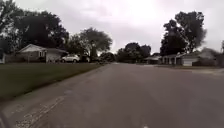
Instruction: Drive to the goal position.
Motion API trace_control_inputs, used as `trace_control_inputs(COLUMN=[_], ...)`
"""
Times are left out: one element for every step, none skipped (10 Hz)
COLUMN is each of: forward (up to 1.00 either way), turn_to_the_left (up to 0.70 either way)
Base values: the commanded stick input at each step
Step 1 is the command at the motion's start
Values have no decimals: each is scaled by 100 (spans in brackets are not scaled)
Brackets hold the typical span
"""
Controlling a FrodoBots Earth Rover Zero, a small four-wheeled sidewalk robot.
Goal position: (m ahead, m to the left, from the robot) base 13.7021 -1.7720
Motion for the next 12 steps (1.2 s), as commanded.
trace_control_inputs(forward=[70,70,70,70,70,70,70,70,70,70,70,70], turn_to_the_left=[0,0,0,0,0,0,0,0,0,0,0,0])
